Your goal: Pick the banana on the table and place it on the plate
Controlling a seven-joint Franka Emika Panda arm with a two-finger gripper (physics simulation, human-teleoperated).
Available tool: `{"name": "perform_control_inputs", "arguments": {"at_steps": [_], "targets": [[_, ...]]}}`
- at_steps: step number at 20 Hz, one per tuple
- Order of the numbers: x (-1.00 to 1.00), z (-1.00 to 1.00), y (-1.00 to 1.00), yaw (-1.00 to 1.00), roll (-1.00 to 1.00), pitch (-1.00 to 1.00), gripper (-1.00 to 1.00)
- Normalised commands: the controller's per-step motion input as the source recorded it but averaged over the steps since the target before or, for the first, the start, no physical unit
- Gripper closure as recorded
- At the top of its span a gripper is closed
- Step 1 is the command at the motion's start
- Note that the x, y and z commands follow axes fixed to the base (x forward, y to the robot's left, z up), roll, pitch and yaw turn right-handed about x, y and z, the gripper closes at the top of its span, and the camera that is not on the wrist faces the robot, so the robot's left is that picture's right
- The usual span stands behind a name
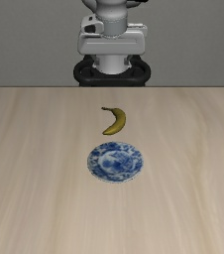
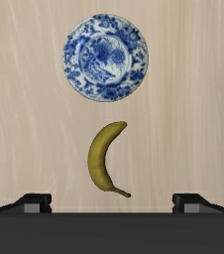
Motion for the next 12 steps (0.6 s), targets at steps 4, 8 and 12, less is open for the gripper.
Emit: {"name": "perform_control_inputs", "arguments": {"at_steps": [4,8,12], "targets": [[-0.25,0.0,0.75,0.0,0.0,0.0,-1.0],[0.0,-1.0,0.0,0.0,0.0,0.0,-1.0],[0.0,-1.0,0.0,0.0,0.0,0.0,-1.0]]}}
